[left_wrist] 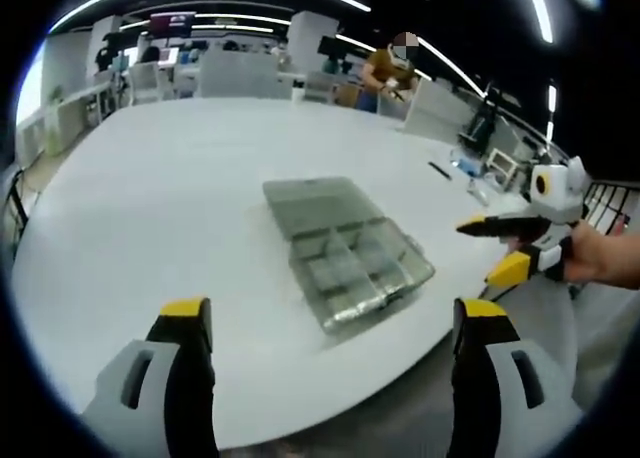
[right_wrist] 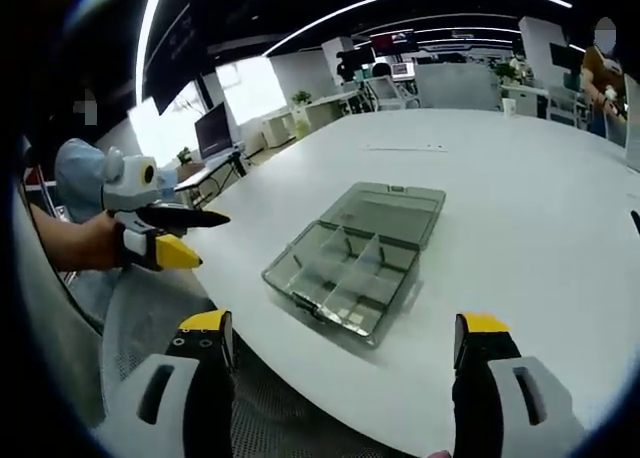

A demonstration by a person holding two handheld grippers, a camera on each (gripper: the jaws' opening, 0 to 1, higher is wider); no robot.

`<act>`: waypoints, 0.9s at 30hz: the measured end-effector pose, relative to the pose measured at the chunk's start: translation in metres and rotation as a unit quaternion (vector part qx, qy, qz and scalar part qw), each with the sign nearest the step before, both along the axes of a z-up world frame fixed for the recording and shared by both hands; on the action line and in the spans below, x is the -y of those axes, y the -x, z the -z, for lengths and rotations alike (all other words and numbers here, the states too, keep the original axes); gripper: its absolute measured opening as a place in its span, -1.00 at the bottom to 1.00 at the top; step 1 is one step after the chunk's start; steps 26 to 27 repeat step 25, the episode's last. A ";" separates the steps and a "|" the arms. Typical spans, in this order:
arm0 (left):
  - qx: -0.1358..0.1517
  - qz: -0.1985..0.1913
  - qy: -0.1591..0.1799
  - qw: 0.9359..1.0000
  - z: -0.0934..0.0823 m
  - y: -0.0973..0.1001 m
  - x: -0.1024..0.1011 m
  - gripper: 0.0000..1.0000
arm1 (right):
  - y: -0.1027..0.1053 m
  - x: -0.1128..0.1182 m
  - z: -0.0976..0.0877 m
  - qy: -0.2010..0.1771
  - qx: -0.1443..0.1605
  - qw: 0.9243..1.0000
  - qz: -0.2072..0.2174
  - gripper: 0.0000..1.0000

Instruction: Insert the divider into the dual guide fixture by aligning both edges with the guide slots and pushing it downward to the bottom, including one-sided entry, uneven engagement, binding, and posture correction.

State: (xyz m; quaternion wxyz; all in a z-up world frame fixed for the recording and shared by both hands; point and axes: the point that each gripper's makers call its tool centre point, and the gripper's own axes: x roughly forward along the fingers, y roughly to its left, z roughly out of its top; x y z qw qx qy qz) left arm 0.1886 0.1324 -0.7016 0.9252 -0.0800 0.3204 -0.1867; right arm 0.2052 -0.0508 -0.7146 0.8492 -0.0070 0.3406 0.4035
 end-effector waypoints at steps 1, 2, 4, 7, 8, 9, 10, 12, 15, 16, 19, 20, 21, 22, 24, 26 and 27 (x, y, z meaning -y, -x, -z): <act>-0.001 0.000 -0.001 1.000 0.000 0.000 0.000 0.98 | 0.000 0.000 0.000 -0.001 0.000 1.000 0.000 0.81; -0.001 0.000 -0.001 1.000 0.000 0.000 0.000 0.98 | 0.000 0.000 0.000 0.000 0.000 1.000 0.000 0.81; -0.003 0.001 -0.001 1.000 0.001 0.001 0.000 0.98 | 0.001 0.000 0.001 0.002 0.000 1.000 -0.002 0.81; -0.003 0.003 -0.002 1.000 0.002 0.002 0.001 0.98 | 0.002 0.000 0.000 0.001 0.001 1.000 -0.003 0.81; -0.003 0.003 -0.001 1.000 0.002 0.002 0.001 0.98 | 0.002 0.000 0.000 0.001 0.002 1.000 -0.002 0.81; -0.002 0.005 -0.002 1.000 0.002 0.002 0.001 0.98 | 0.001 0.000 0.000 0.000 0.001 1.000 -0.001 0.81; -0.002 0.006 -0.002 1.000 0.002 0.002 0.001 0.98 | 0.001 0.000 -0.001 -0.002 0.002 1.000 -0.001 0.81; -0.003 0.008 -0.002 1.000 0.002 0.003 0.002 0.98 | 0.001 0.000 -0.001 -0.003 0.003 1.000 -0.001 0.81; -0.003 0.010 0.000 1.000 0.002 0.003 0.002 0.98 | 0.000 0.000 -0.003 -0.007 0.008 1.000 -0.001 0.81; -0.004 0.011 0.000 1.000 0.002 0.003 0.002 0.98 | 0.000 0.000 -0.003 -0.008 0.006 1.000 -0.001 0.81; -0.005 0.014 0.001 1.000 0.002 0.004 0.004 0.98 | 0.001 0.000 -0.002 -0.007 0.006 1.000 -0.001 0.81; -0.006 0.014 0.002 1.000 0.002 0.004 0.004 0.98 | 0.001 0.000 -0.003 -0.007 0.008 1.000 -0.002 0.81; -0.007 0.015 0.002 1.000 0.002 0.005 0.004 0.98 | 0.001 -0.001 -0.003 -0.008 0.008 1.000 -0.002 0.81; -0.007 0.016 0.003 1.000 0.002 0.005 0.005 0.98 | 0.001 -0.001 -0.003 -0.008 0.007 1.000 -0.002 0.81; -0.008 0.018 0.002 1.000 0.003 0.005 0.005 0.98 | 0.001 -0.001 -0.003 -0.008 0.007 1.000 -0.002 0.81; -0.009 0.019 0.003 1.000 0.003 0.005 0.006 0.98 | 0.001 -0.001 -0.003 -0.008 0.007 1.000 -0.003 0.81; -0.009 0.019 0.003 1.000 0.003 0.005 0.006 0.98 | 0.001 -0.001 -0.003 -0.008 0.007 1.000 -0.003 0.81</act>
